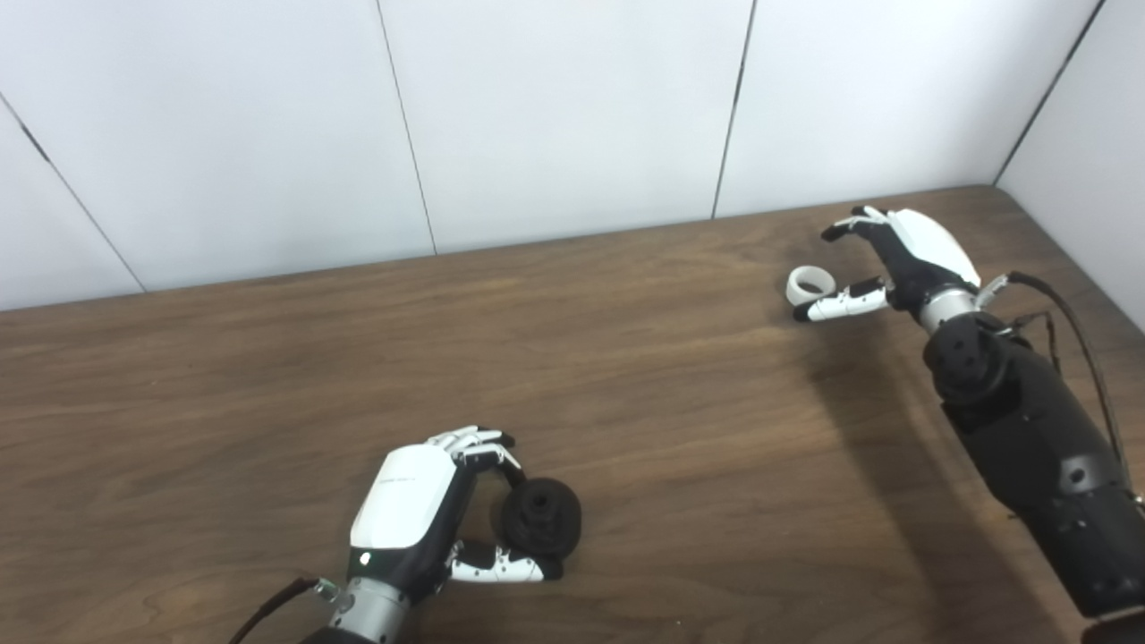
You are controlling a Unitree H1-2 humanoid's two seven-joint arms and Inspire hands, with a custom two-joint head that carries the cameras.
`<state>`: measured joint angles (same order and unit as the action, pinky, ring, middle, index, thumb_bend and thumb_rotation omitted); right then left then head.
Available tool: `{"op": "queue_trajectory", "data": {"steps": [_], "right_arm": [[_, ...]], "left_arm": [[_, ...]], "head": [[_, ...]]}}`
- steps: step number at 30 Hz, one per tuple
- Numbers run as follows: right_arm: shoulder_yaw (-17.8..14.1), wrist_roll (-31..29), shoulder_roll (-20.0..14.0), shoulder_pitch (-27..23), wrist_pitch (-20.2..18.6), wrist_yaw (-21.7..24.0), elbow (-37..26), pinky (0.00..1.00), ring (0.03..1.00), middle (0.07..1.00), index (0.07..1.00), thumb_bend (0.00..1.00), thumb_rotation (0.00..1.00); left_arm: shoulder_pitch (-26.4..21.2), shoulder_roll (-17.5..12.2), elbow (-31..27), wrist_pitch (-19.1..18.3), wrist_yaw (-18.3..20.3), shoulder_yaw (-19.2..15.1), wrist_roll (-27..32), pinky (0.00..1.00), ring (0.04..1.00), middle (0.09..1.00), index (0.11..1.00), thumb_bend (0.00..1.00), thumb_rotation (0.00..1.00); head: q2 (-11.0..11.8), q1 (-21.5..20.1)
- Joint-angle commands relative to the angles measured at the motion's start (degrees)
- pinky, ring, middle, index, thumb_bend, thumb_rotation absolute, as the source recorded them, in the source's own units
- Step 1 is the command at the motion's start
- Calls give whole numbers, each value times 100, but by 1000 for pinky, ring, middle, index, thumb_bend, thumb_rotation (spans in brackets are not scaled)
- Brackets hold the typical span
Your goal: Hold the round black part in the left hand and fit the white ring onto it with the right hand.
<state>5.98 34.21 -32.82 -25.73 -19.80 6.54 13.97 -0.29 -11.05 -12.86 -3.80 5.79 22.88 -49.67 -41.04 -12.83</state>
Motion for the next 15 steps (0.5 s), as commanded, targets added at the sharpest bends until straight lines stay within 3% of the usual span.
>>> {"op": "queue_trajectory", "data": {"steps": [1,15], "right_arm": [[4,46,-181,-369,95,-6,19,913,1000,963,752,874,327],[215,17,-107,-735,140,-123,701,911,995,947,695,859,314]], "left_arm": [[150,-76,-23,-81,207,12,21,806,841,785,488,518,44],[179,-78,-89,-43,245,-39,36,812,843,785,488,517,44]], "head": [[-17,-3],[-82,-26]]}}
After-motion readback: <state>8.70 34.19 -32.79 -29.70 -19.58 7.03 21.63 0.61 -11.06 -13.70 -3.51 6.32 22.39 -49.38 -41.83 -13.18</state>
